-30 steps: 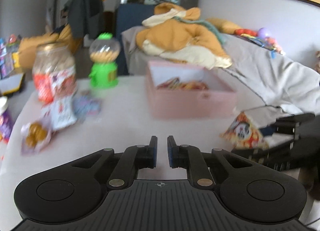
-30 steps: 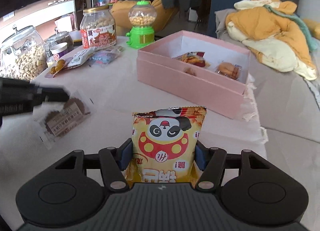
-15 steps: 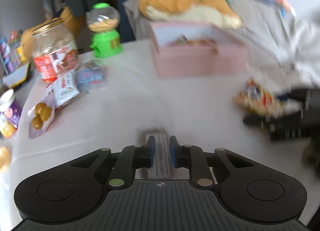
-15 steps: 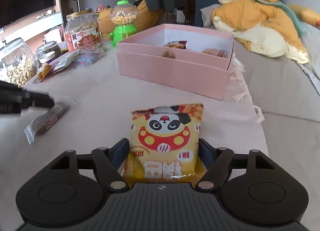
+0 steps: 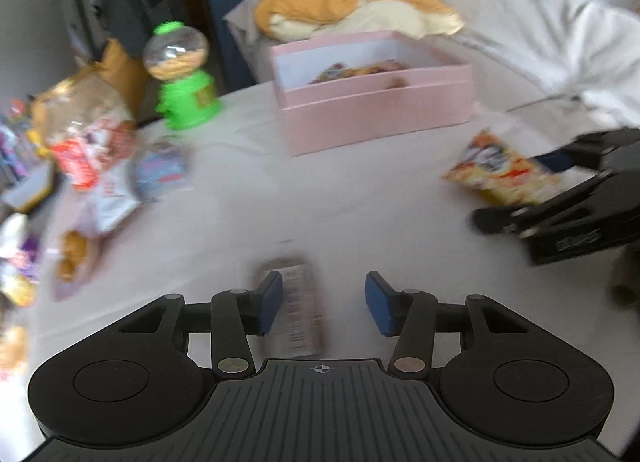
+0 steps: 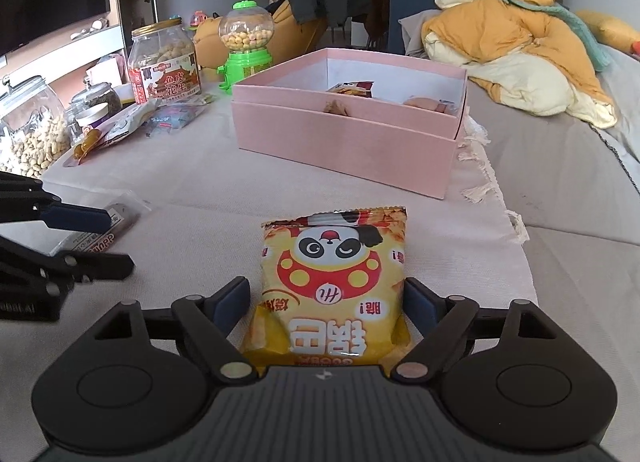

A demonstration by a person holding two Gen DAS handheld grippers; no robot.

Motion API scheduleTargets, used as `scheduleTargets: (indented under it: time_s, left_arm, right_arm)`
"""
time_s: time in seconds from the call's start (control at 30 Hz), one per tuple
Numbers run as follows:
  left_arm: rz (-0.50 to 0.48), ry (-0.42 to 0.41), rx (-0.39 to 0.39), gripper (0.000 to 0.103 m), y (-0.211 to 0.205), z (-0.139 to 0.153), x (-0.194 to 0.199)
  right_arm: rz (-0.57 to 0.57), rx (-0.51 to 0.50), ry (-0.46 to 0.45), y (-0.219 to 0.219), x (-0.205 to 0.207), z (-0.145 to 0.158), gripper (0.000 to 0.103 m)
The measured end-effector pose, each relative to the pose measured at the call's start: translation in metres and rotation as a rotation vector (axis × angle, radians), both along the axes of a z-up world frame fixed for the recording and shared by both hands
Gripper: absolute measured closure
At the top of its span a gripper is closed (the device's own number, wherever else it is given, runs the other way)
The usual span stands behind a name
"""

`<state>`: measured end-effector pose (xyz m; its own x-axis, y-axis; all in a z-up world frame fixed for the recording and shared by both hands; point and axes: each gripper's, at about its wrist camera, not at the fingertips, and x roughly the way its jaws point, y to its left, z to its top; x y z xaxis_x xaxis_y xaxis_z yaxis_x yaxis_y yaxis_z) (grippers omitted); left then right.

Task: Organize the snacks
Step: 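Close the left tool on the brown cookie packet and lift it, then release the cookie packet into the pink box with the left tool while the right drops the panda bag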

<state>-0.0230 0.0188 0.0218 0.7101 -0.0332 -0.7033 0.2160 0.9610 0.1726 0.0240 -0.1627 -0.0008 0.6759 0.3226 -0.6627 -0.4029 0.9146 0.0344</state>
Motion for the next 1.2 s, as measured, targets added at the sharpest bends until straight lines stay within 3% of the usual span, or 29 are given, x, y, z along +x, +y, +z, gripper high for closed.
scheduleTargets:
  time_s: [0.07, 0.17, 0.5, 0.67, 0.7, 0.73, 0.8, 0.97, 1.2]
  left_arm:
    - [0.038, 0.028, 0.031, 0.049, 0.007, -0.003, 0.002]
    - [0.052, 0.052, -0.033, 0.047, 0.018, -0.001, 0.006]
    - [0.095, 0.101, -0.119, 0.048, 0.026, -0.002, 0.018]
    - [0.148, 0.046, -0.136, 0.05, 0.023, -0.006, 0.008]
    - [0.145, 0.042, -0.133, 0.055, 0.022, -0.006, 0.007]
    - [0.138, 0.042, -0.137, 0.06, 0.021, -0.005, 0.006]
    - [0.125, 0.04, -0.151, 0.062, 0.02, -0.003, 0.002]
    - [0.065, 0.024, -0.204, 0.063, 0.017, -0.001, -0.003]
    - [-0.011, -0.134, -0.327, 0.063, -0.002, 0.053, 0.028]
  right_arm:
    - [-0.001, 0.0, -0.001, 0.0, 0.0, 0.0, 0.02]
    - [0.001, -0.001, -0.001, 0.0, 0.0, 0.0, 0.019]
    - [0.008, -0.005, 0.003, 0.0, 0.0, 0.0, 0.018]
    - [0.013, -0.003, 0.01, 0.001, 0.003, 0.0, 0.017]
    - [0.012, -0.003, 0.012, 0.001, 0.003, 0.001, 0.02]
    - [0.002, -0.009, 0.009, 0.001, 0.003, 0.001, 0.03]
    - [-0.009, -0.018, 0.009, -0.001, 0.001, 0.005, 0.039]
    - [0.032, 0.015, 0.059, -0.008, -0.007, 0.023, 0.043]
    - [0.058, -0.009, -0.009, -0.021, -0.023, 0.06, 0.043]
